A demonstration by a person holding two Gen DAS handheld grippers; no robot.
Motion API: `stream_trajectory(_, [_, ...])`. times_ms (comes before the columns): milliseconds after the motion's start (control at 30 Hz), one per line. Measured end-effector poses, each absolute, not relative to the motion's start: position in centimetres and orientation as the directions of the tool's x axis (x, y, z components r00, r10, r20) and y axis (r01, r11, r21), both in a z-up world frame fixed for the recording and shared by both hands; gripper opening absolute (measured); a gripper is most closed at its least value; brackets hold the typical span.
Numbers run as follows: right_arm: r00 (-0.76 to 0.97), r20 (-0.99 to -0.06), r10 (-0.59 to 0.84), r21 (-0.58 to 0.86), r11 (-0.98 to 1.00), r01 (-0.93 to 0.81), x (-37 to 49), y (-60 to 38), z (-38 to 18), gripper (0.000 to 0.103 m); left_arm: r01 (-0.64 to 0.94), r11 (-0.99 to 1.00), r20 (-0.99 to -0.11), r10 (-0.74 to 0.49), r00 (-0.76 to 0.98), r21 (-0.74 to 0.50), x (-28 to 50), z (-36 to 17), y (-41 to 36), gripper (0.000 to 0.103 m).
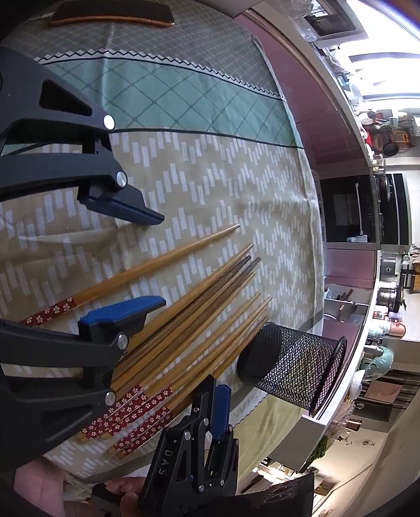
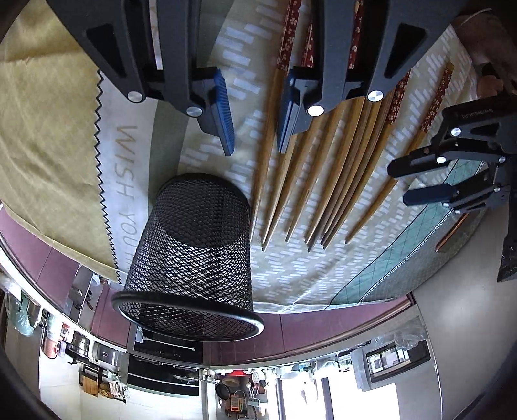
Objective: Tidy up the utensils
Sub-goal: 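Close the left tool on one wooden chopstick while the right tool grasps another, then lift both held chopsticks upright and carry them over the black mesh cup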
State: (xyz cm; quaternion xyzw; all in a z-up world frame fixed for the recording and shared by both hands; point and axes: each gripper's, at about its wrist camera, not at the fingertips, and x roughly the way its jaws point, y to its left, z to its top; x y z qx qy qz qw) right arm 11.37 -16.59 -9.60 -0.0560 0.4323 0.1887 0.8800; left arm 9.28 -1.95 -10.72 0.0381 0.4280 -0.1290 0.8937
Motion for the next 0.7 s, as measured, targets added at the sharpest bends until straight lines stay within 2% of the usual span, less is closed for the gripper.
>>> stream_trajectory(67, [0.549,-0.783,0.293,0.08,0.922,-0.378,11.7,-16.7,-9.6,0.019,0.262,0.965,-0.774,-0.189,0.604,-0.031,9.5,-10.7,-2.1,0.038])
stream_trajectory(167, [0.535,-0.784,0.315,0.114,0.92,-0.374,12.1,-16.9,-9.6,0.006,0.252,0.967,-0.777,-0.19,0.6,-0.041,10.0,-10.5,-2.1,0.025])
stream_trajectory(200, [0.534,-0.783,0.32,0.124,0.921,-0.37,12.1,-17.1,-9.6,0.006,0.247,0.968,-0.777,-0.192,0.599,-0.049,10.0,-10.4,-2.0,0.017])
stream_trajectory(267, [0.53,-0.779,0.336,0.15,0.92,-0.362,12.0,-17.3,-9.6,0.006,0.232,0.971,-0.775,-0.194,0.601,-0.063,10.2,-10.3,-1.9,0.012])
stream_trajectory(433, [0.545,-0.758,0.36,0.173,0.915,-0.364,11.5,-17.6,-8.9,0.006,0.21,0.974,-0.764,-0.195,0.615,-0.079,9.9,-9.9,-1.4,0.008])
stream_trajectory(700, [0.585,-0.678,0.446,0.227,0.883,-0.411,9.7,-18.9,-5.9,0.006,0.25,0.959,-0.72,-0.266,0.641,-0.133,8.8,-7.3,-0.7,0.007])
